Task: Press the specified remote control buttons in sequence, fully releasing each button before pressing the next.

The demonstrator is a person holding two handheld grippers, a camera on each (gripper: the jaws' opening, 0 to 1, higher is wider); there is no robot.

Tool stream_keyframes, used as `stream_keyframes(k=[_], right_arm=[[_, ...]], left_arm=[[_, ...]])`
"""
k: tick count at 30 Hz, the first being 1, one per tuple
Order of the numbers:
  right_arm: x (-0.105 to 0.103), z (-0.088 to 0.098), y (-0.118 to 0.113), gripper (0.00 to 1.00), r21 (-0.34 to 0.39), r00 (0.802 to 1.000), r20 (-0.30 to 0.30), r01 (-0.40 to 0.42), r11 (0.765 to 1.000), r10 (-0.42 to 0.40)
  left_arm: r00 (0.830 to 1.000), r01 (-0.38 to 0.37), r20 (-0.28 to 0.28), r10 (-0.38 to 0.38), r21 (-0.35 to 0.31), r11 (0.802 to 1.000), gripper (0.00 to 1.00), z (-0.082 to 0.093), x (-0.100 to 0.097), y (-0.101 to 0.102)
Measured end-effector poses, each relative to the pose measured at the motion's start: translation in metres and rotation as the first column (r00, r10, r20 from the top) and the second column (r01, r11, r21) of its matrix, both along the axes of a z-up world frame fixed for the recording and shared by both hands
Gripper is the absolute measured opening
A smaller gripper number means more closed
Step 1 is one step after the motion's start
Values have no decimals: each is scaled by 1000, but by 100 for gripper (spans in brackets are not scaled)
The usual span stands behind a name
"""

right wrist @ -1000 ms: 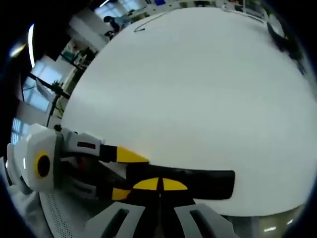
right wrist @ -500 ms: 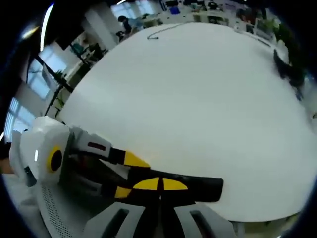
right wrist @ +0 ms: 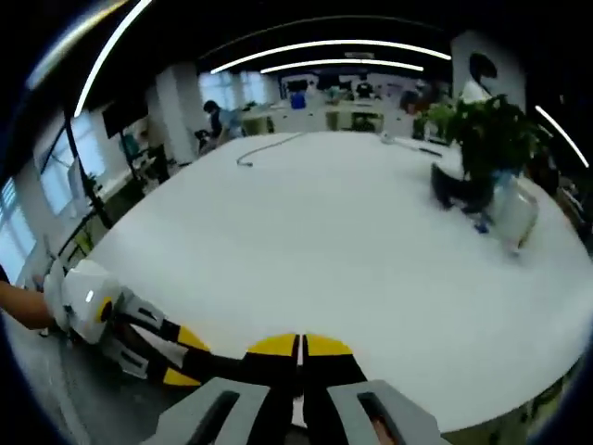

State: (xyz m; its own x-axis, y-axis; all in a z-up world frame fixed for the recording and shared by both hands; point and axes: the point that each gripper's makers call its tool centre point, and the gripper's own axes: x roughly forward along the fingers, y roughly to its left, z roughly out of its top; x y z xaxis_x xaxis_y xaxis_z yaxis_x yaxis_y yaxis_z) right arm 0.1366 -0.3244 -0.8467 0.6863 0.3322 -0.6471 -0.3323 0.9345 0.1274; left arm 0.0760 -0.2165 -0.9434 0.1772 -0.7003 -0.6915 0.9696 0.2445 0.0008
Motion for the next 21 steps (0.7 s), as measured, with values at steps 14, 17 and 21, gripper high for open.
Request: stream_keyframes(k=[14, 17, 21], right_arm=[[9, 19, 4, 34, -84, 977, 201, -51, 995, 67], [8, 22, 7, 37, -91, 971, 222, -66, 994, 85], [6, 25, 9, 35, -88, 967, 237, -74, 993, 93]], left_arm=[[1000, -7, -30, 8, 34, 999, 24, -1, 8, 4], [1000, 8, -28, -6, 66, 998, 24, -4, 12, 6], [1000, 23, -4, -23, 87, 996, 23, -3, 19, 6]])
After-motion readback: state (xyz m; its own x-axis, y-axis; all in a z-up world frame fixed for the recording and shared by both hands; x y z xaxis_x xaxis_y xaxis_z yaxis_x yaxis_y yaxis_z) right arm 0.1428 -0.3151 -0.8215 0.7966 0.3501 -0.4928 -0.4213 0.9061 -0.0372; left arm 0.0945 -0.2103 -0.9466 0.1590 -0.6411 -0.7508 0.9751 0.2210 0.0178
